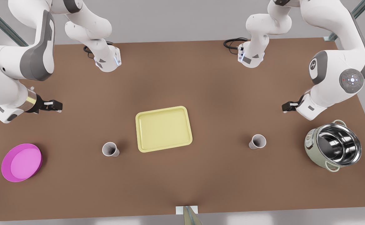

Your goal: Use both arms to respectively pick up the white IKEA cups from the middle-left and middle-right positions, then place the white IKEA cups onto the middle-middle tray, ensuring that the cups remain upright and do not tip over

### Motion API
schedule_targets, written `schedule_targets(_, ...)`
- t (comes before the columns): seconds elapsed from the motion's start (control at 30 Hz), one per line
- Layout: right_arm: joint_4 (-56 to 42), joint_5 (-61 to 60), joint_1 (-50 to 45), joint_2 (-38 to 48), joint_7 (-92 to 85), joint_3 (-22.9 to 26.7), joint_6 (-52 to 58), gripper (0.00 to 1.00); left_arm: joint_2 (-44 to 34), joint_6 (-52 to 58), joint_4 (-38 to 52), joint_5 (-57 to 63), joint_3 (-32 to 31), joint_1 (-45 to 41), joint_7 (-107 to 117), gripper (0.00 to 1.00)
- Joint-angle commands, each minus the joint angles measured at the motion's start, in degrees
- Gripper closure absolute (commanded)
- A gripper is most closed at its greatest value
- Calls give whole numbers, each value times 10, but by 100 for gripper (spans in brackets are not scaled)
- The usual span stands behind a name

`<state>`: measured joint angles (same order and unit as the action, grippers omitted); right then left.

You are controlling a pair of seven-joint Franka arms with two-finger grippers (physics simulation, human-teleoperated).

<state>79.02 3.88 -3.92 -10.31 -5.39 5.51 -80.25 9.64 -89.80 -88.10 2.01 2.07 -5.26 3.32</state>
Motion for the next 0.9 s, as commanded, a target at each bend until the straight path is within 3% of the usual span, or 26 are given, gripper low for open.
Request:
schedule_targets(0.0, 1, -1, 1, -1, -34, 0, -13, 0, -1, -6, 0, -3, 0, 0, 13, 0)
schedule_targets(0.07, -16, 2, 1, -38, -33, 0, -13, 0, 36, -26, -1, -3, 0, 0, 14, 0)
schedule_targets(0.13, -42, -5, -3, -91, -34, -1, -28, 0, 145, -115, 16, -2, 0, 6, 14, 0)
schedule_targets(0.27, -82, -20, -19, -202, -23, -2, -83, 0, 246, -277, 17, -9, 1, 13, 27, 0)
schedule_targets(0.43, -70, -74, -25, -286, -23, -2, -196, 0, 255, -333, -12, -22, 1, 14, 14, 0)
schedule_targets(0.87, 25, -120, -43, -323, -9, -4, -337, 0, 250, -328, -70, -49, 0, 3, 17, 0)
